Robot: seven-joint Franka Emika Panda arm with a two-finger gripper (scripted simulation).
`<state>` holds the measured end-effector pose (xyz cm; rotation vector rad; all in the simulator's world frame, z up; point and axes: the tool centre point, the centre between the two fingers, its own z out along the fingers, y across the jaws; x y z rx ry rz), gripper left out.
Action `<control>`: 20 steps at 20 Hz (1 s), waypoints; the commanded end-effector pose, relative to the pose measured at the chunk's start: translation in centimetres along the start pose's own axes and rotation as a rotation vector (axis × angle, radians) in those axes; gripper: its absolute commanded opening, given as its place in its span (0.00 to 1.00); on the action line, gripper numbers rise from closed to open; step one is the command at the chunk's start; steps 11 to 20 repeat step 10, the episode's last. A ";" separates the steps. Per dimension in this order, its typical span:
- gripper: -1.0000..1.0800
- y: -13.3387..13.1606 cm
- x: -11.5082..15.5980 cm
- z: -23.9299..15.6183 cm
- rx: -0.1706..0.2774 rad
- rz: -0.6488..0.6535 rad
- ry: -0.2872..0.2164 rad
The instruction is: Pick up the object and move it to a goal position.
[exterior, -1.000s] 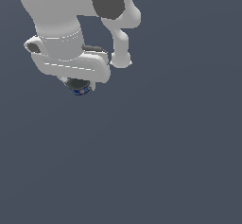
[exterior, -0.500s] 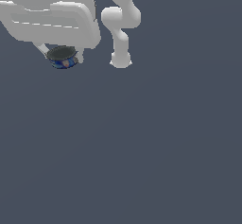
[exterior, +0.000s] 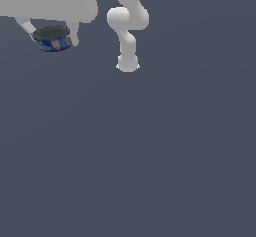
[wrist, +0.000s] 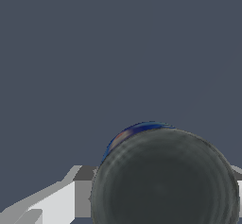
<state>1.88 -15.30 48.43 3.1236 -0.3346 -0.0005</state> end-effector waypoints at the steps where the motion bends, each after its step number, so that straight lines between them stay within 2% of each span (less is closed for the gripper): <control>1: 0.00 0.1 0.1 -0.7 0.000 0.000 0.000; 20: 0.00 0.2 0.2 -1.5 0.000 0.000 0.000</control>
